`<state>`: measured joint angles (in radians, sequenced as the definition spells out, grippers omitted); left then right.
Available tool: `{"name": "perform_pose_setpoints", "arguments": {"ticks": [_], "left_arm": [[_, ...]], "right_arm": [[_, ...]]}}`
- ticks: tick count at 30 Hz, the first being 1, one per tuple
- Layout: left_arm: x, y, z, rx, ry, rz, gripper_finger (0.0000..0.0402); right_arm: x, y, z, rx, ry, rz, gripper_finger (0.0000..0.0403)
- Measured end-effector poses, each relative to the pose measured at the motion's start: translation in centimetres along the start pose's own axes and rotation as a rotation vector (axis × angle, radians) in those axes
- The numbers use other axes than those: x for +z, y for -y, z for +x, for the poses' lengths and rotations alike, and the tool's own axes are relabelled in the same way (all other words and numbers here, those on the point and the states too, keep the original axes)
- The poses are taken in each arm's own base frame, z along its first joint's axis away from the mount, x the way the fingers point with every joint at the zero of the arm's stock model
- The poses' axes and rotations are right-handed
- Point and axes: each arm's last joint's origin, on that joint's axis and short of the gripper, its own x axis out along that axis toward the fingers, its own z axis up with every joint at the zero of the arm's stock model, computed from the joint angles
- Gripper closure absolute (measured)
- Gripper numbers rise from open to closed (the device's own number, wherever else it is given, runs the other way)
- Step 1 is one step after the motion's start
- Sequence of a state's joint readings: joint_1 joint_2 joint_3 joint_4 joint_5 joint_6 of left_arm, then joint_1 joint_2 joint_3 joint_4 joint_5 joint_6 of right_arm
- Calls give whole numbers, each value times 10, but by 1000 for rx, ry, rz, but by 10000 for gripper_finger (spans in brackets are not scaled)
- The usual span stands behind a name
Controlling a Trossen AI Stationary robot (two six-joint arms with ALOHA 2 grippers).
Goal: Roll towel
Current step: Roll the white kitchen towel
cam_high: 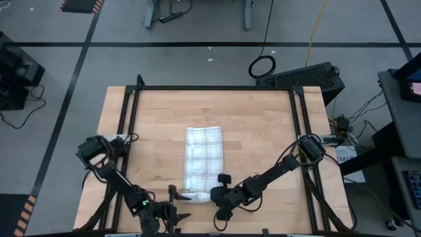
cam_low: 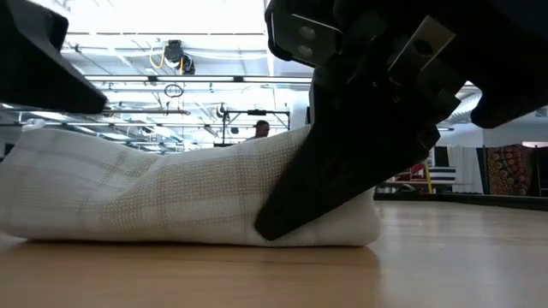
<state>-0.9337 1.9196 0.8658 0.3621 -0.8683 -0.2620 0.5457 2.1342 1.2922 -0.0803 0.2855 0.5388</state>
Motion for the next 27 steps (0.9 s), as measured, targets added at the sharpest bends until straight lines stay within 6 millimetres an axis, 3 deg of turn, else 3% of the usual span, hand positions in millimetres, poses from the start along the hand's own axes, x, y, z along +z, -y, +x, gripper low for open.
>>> {"name": "perform_pose_setpoints", "arguments": {"ticks": [4,13,20,27], "left_arm": [[-11,-1,12,44,-23,35,68],[-24,-9,24,55,-110,101,68],[-25,-17,32,12,-178,-14,128],[-26,-20,35,-26,-207,-26,204]], "right_arm": [[0,0,0,6,-4,0,353],[-1,-1,0,46,-27,2,353],[-2,-3,-1,51,-26,-16,345],[-2,-12,-25,42,-56,-59,260]]}}
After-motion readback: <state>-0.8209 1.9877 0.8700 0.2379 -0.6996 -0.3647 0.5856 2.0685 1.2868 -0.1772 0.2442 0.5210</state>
